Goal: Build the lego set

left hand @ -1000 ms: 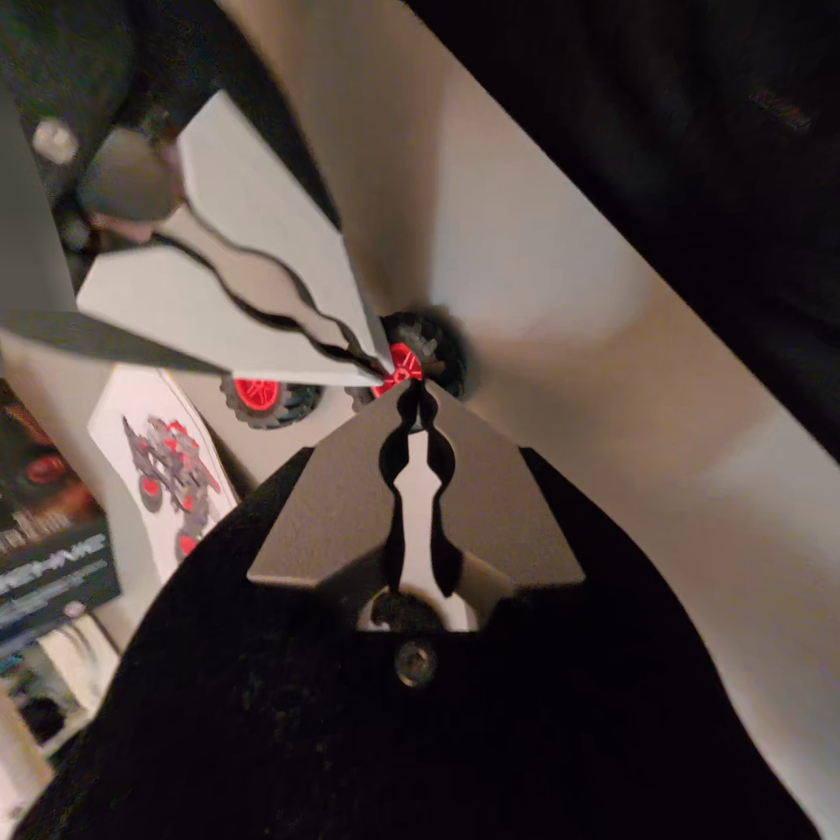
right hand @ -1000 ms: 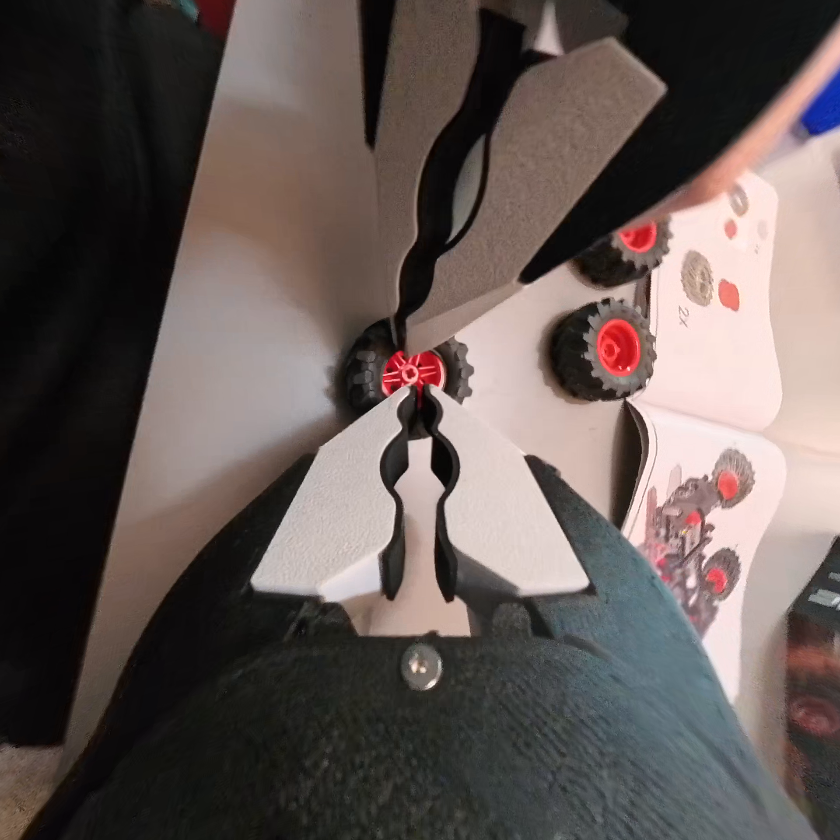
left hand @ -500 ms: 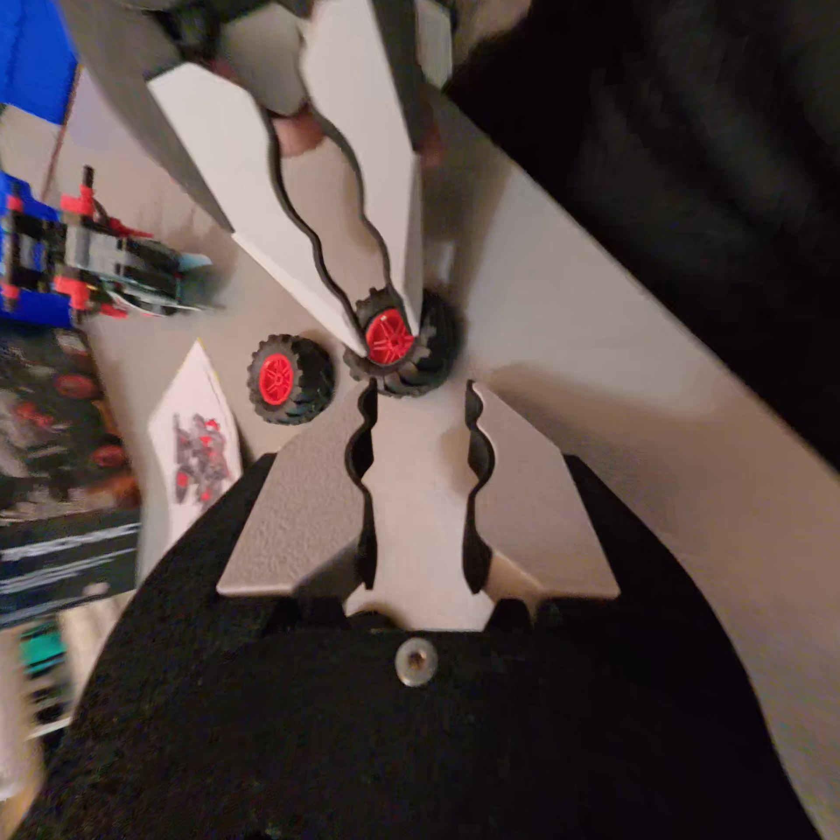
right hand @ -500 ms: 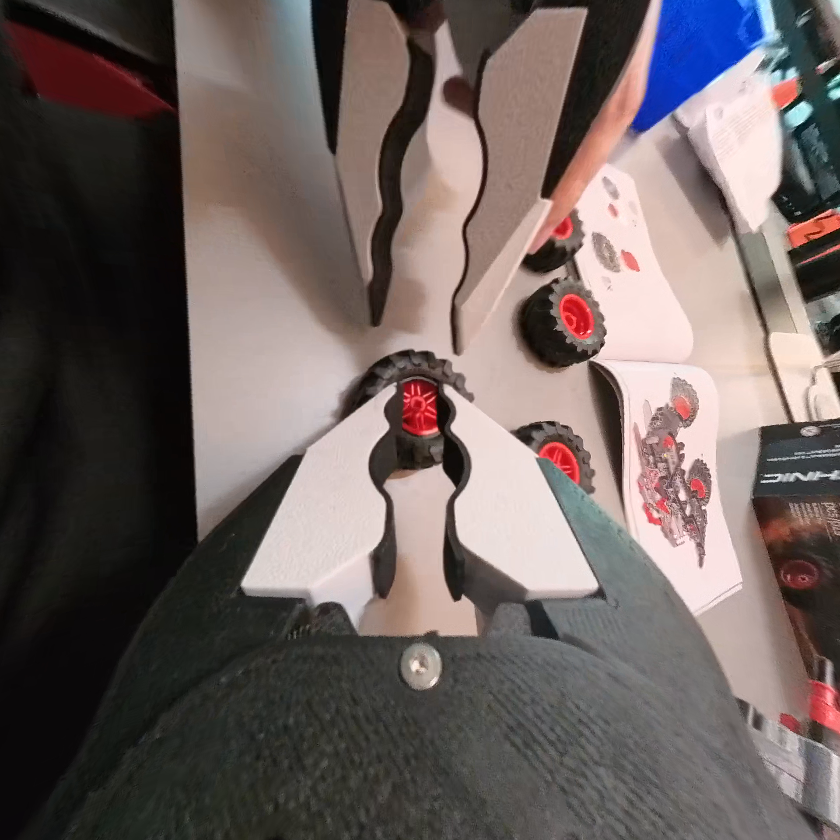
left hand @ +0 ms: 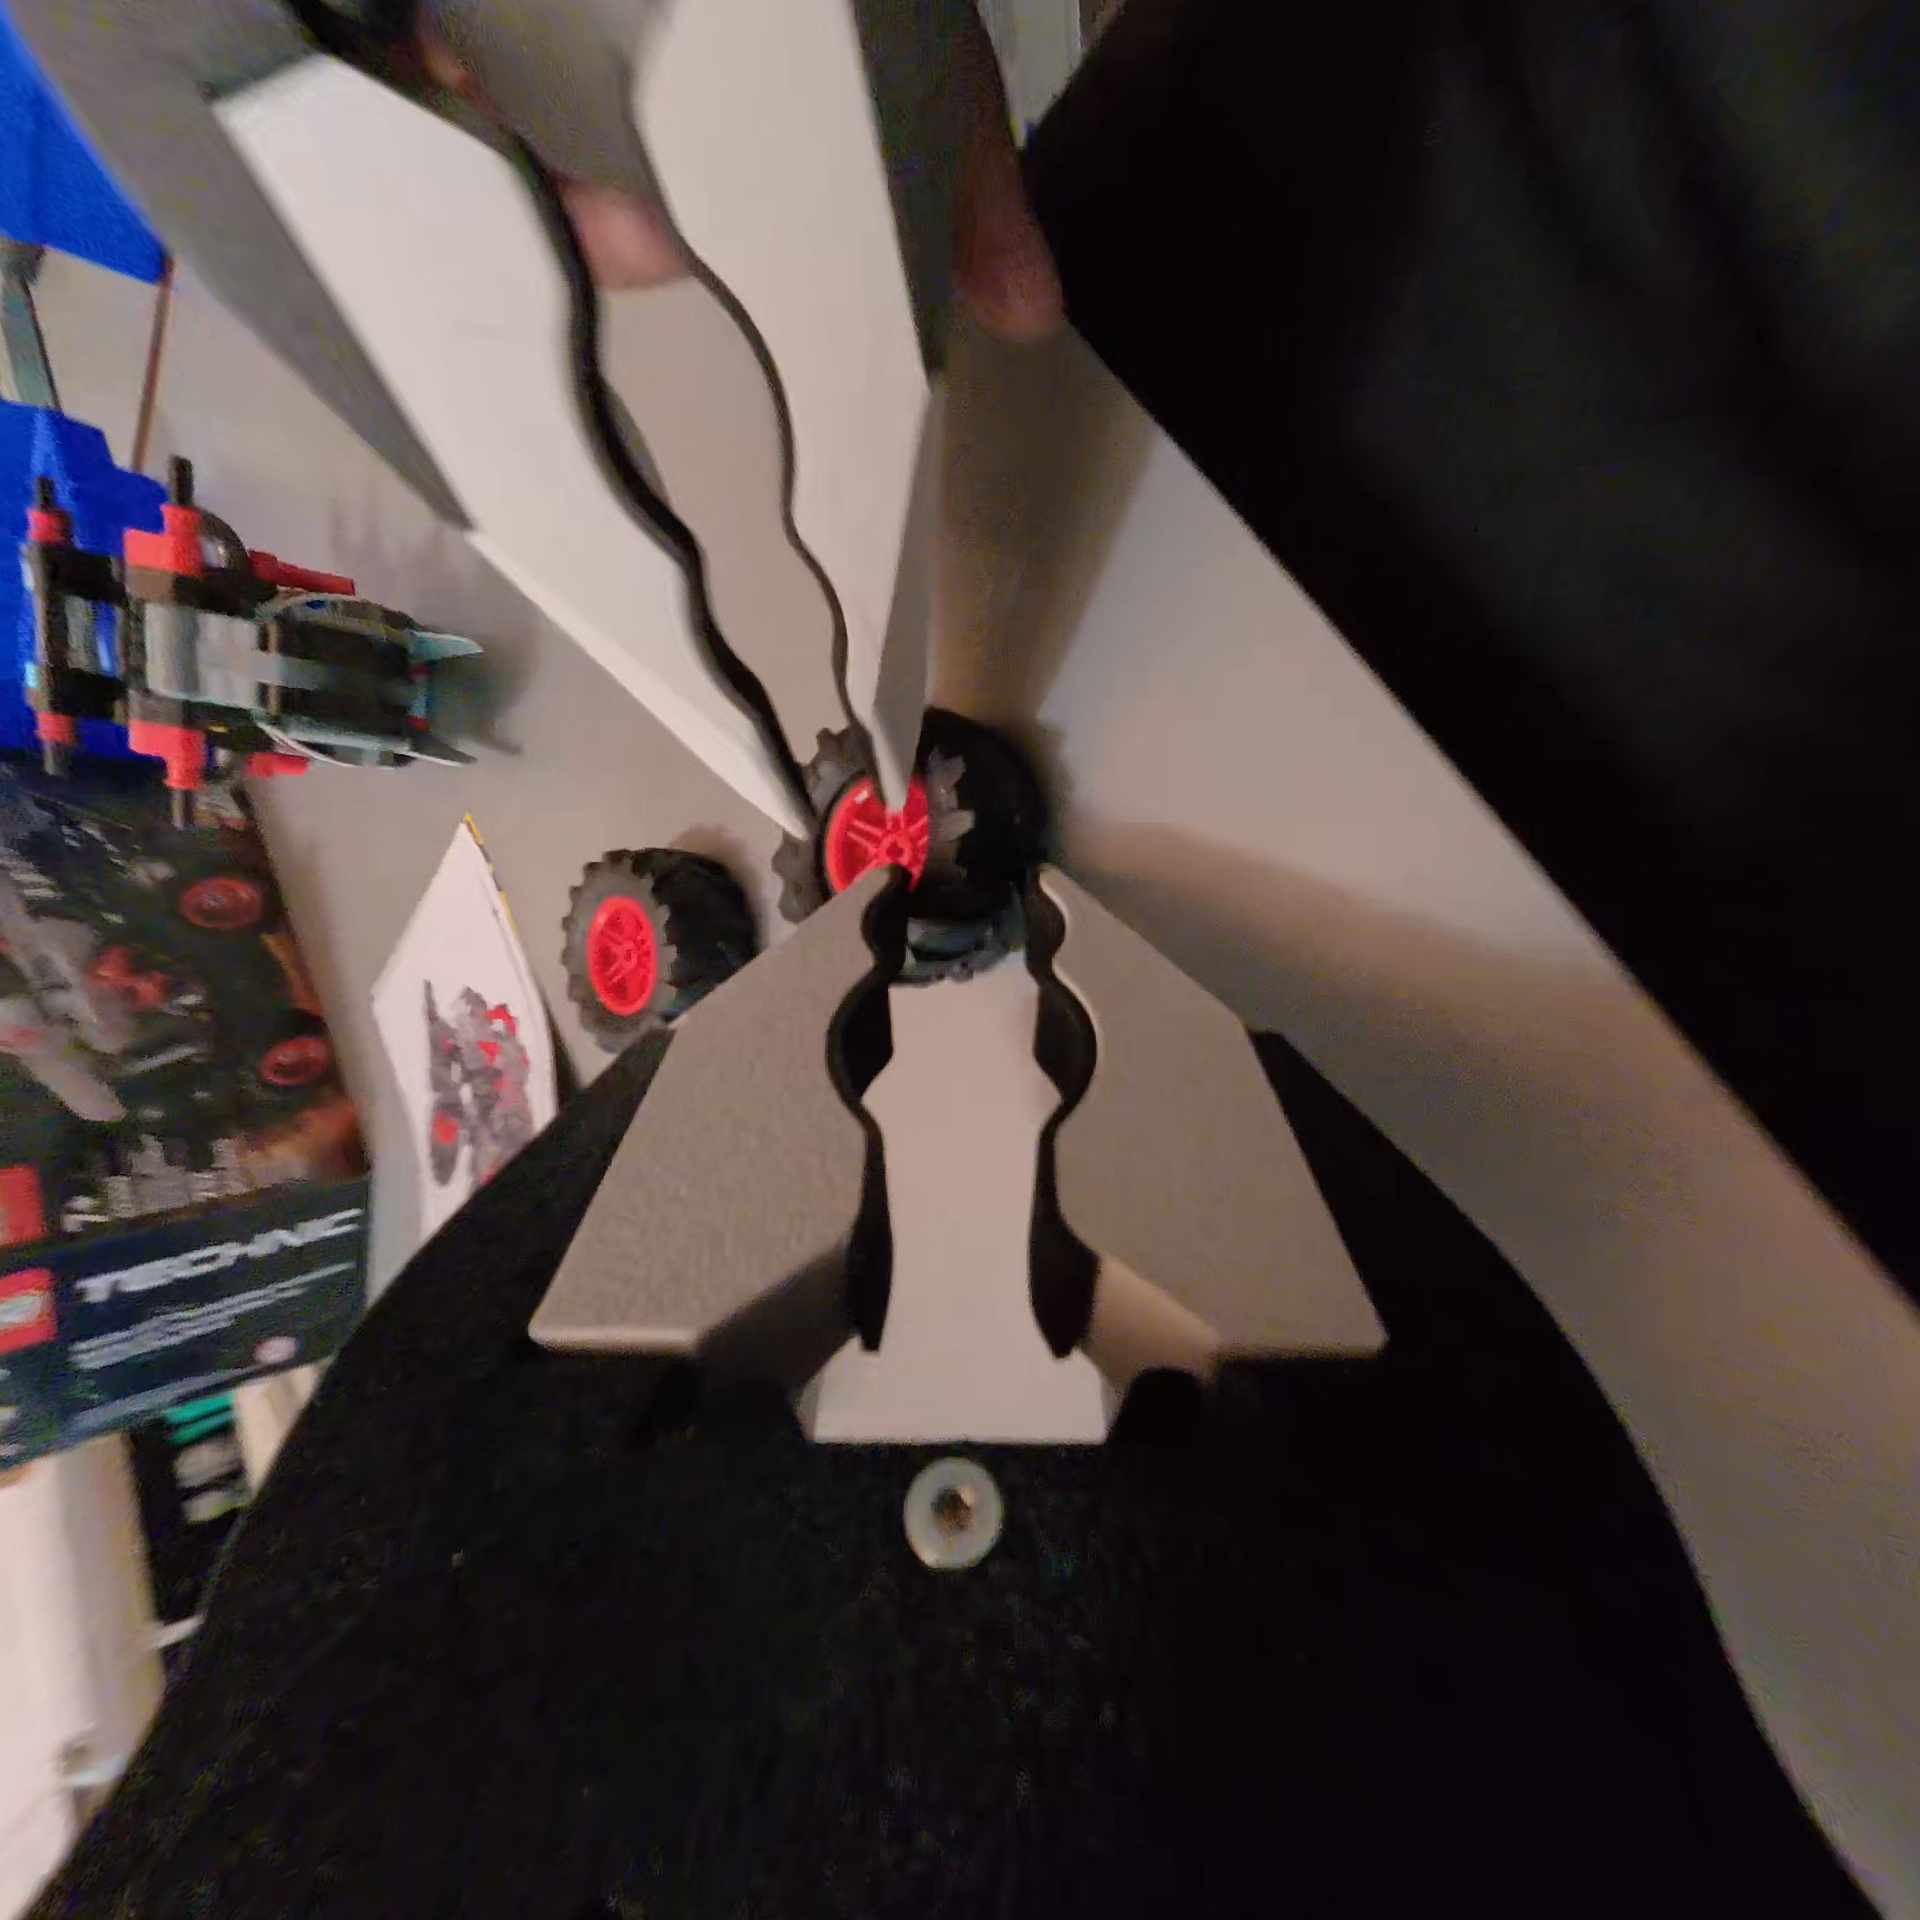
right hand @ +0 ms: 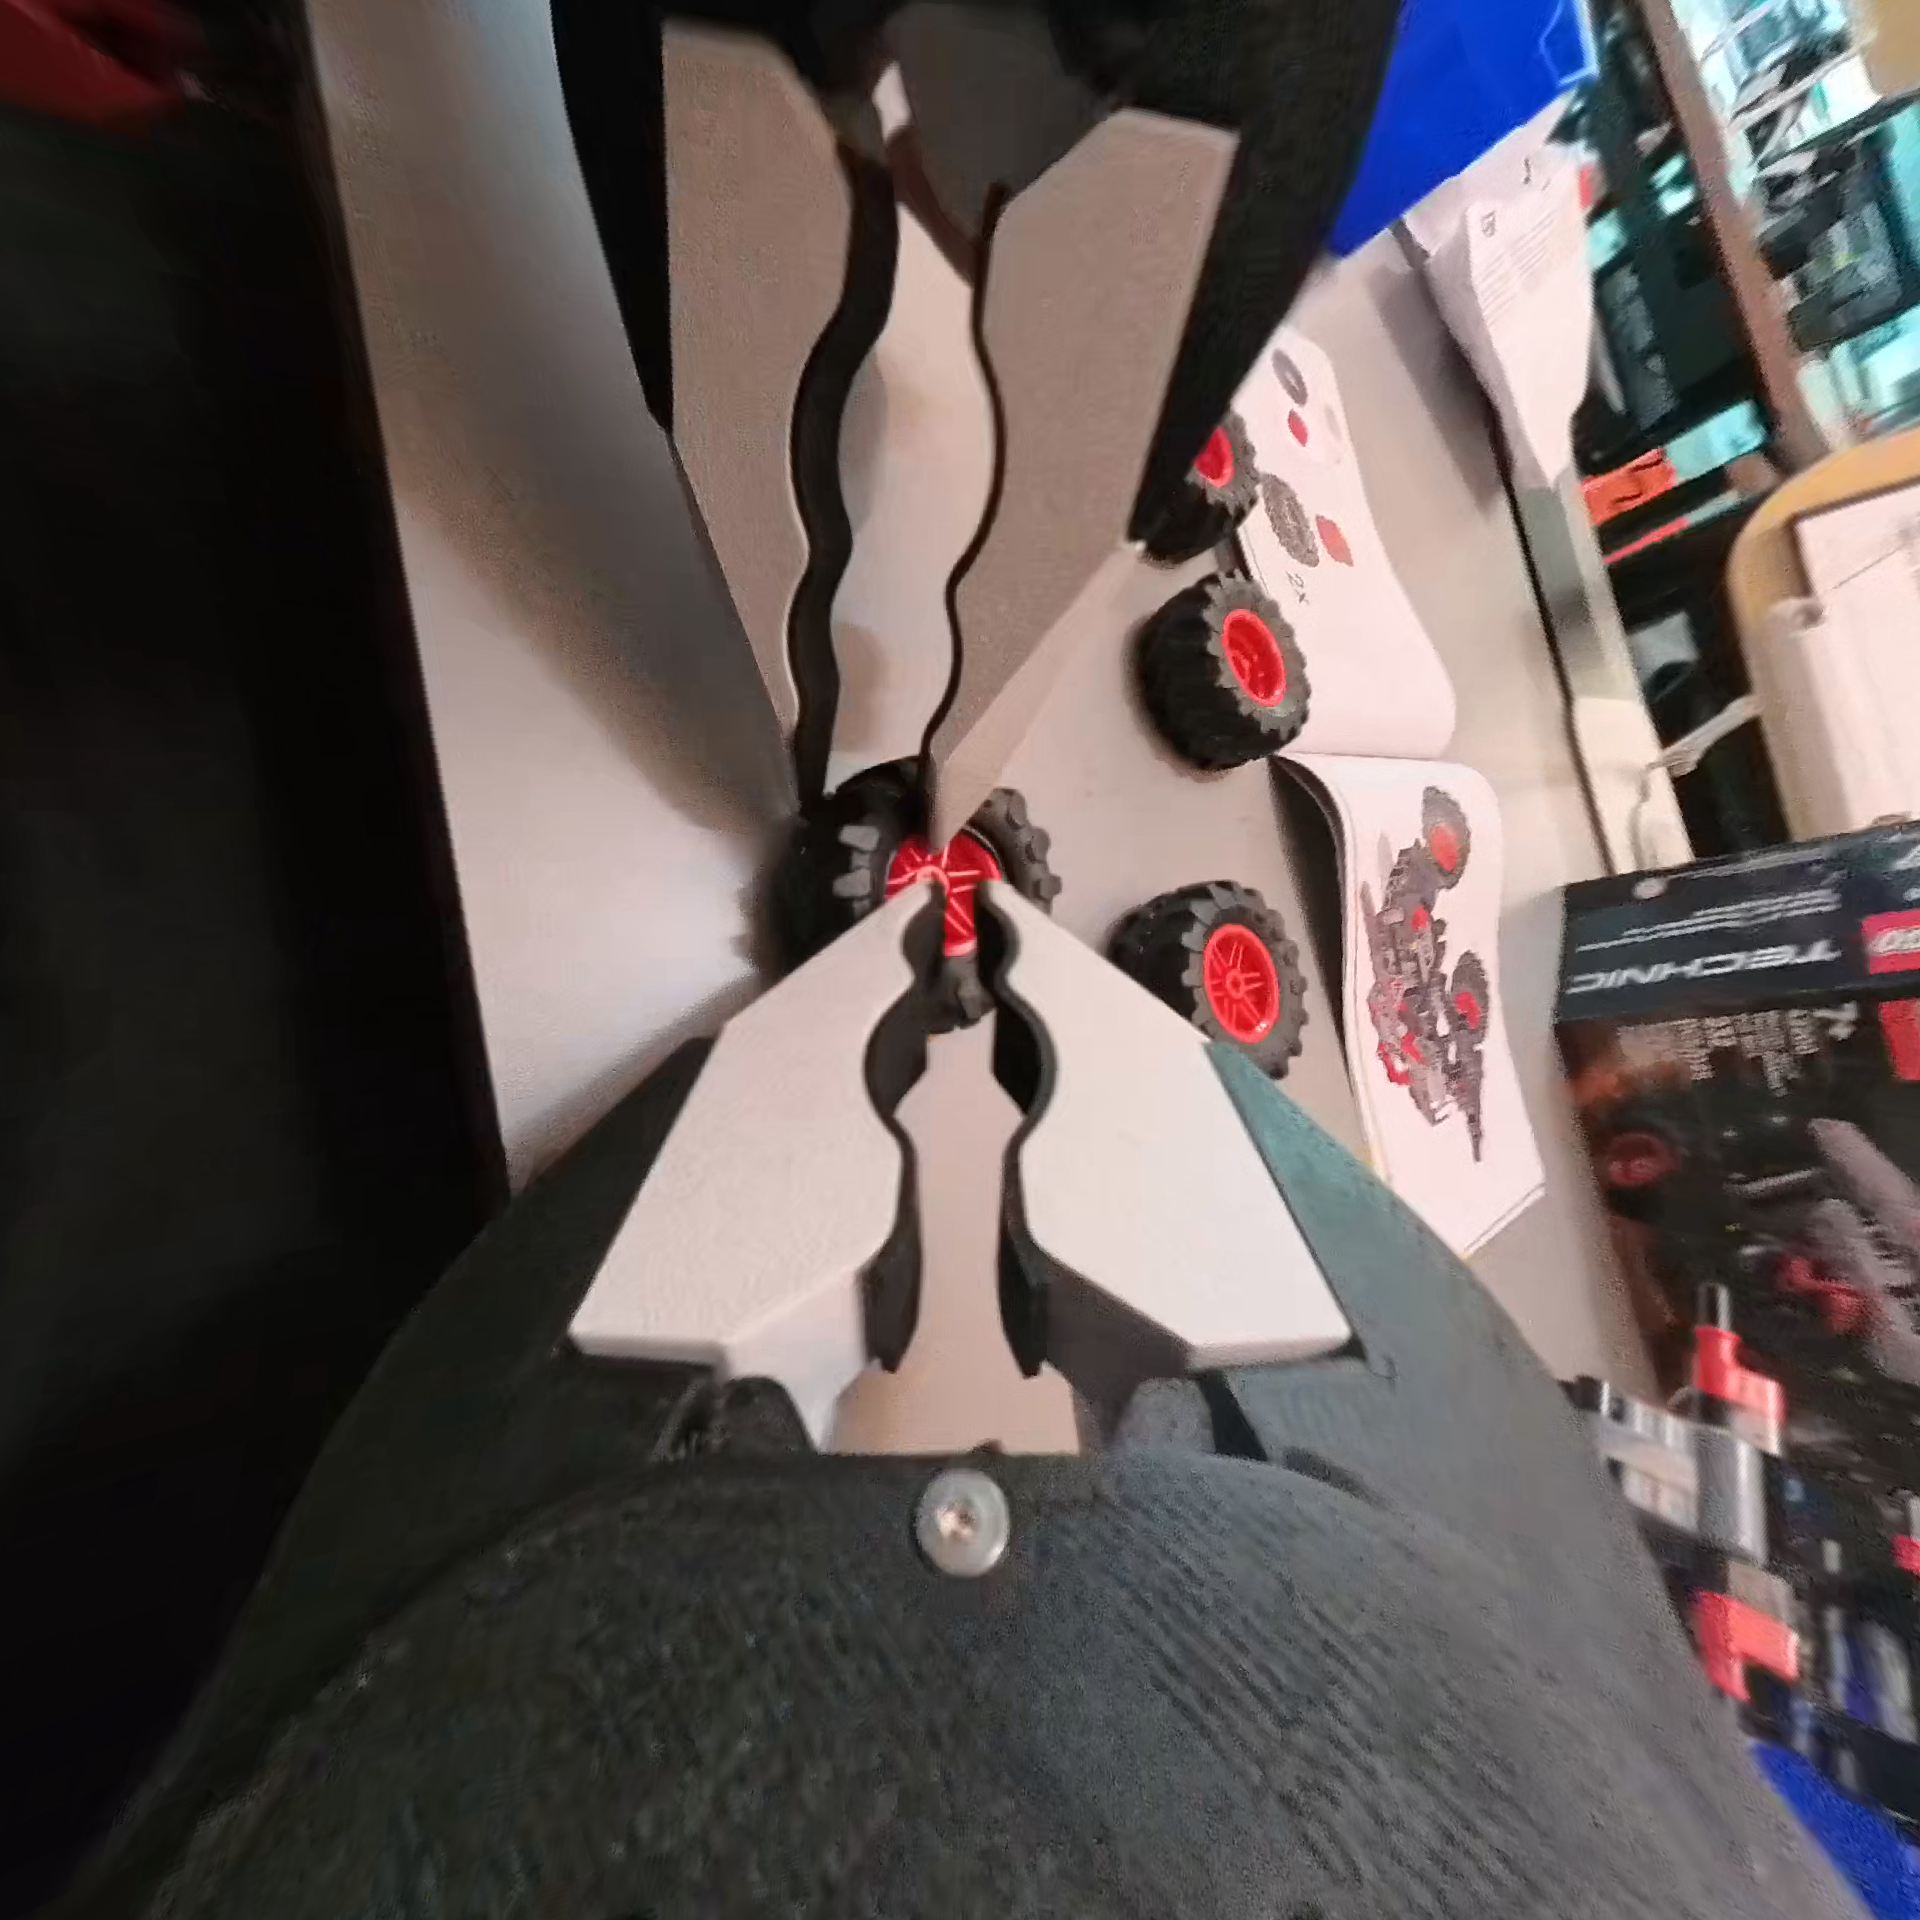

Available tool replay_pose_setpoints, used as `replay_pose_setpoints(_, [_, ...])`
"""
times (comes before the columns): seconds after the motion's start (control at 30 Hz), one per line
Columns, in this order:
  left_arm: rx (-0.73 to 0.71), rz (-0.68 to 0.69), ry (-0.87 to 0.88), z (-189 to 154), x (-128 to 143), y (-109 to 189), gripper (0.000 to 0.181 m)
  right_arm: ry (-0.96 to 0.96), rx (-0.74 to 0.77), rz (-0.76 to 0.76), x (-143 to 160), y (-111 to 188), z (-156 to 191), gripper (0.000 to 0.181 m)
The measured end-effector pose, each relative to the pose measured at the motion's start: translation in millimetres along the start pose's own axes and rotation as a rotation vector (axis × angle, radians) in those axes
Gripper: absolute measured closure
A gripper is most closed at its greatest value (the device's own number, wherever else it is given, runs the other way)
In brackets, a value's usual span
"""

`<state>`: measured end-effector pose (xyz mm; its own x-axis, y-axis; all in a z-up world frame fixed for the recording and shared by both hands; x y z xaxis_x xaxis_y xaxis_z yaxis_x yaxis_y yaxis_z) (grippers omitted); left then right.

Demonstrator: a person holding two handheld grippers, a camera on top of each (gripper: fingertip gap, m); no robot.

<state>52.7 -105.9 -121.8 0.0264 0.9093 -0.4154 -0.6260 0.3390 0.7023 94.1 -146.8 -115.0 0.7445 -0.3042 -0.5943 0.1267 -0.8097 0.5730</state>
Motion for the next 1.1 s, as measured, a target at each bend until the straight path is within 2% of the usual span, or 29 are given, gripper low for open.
replay_pose_setpoints(0.1, [-0.018,-0.002,0.044,-2.8,-3.9,0.2,0.164,0.077,0.061,-0.025,-0.2,-5.8,1.6,0.181])
replay_pose_setpoints(0.2, [-0.028,-0.008,-0.045,-5.3,-3.9,3.6,0.163,0.030,-0.060,-0.090,-0.3,-2.7,3.5,0.181])
replay_pose_setpoints(0.3, [-0.005,0.055,-0.197,-1.2,3.2,3.1,0.152,0.015,-0.109,-0.129,1.9,-5.7,-0.5,0.181])
replay_pose_setpoints(0.4, [0.078,0.056,-0.249,2.0,0.2,0.0,0.161,-0.025,-0.158,-0.114,3.1,-5.9,-3.3,0.175])
replay_pose_setpoints(0.5, [0.194,0.056,-0.229,-0.8,-3.3,1.0,0.165,-0.097,-0.179,-0.081,1.3,7.7,-10.3,0.169])
replay_pose_setpoints(0.53, [0.212,0.058,-0.227,-0.9,-3.2,1.2,0.166,-0.151,-0.201,-0.075,0.9,10.5,-12.4,0.174])
replay_pose_setpoints(0.57, [0.220,0.055,-0.219,-0.3,-3.3,0.8,0.166,-0.203,-0.234,-0.069,0.3,10.8,-12.4,0.172])
replay_pose_setpoints(0.67, [0.233,0.048,-0.183,1.2,-3.7,-0.4,0.165,-0.339,-0.282,0.002,7.6,0.4,-11.2,0.161])
replay_pose_setpoints(0.73, [0.226,0.056,-0.159,1.1,-3.9,-0.7,0.165,-0.461,-0.277,0.013,8.2,-2.9,-18.3,0.167])
replay_pose_setpoints(0.77, [0.215,0.062,-0.151,0.9,-3.9,-0.6,0.165,-0.523,-0.264,0.049,12.5,-5.1,-22.2,0.165])
replay_pose_setpoints(0.87, [0.172,0.092,-0.116,-1.0,-4.7,-0.8,0.165,-0.707,-0.347,0.065,12.8,-7.9,-21.9,0.169])
replay_pose_setpoints(1.0, [0.118,0.152,-0.032,-3.3,-7.8,-1.3,0.164,-0.730,-0.373,0.111,11.6,-9.7,-21.6,0.166])
replay_pose_setpoints(1.1, [0.101,0.166,0.071,-5.3,-11.8,-2.0,0.165,-0.645,-0.351,0.198,12.9,-5.0,-20.0,0.151])
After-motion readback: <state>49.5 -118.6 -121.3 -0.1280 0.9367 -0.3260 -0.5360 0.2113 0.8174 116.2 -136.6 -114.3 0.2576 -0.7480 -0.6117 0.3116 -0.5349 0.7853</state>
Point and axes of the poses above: each gripper's, where its closed fingertips meet, y back along the fingers, x out of its underside, z = x × y across the jaws, the point moved 4 cm from there along y, back along the fingers, and after that the axes turned 1 degree about -x, right-handed, at the moved point
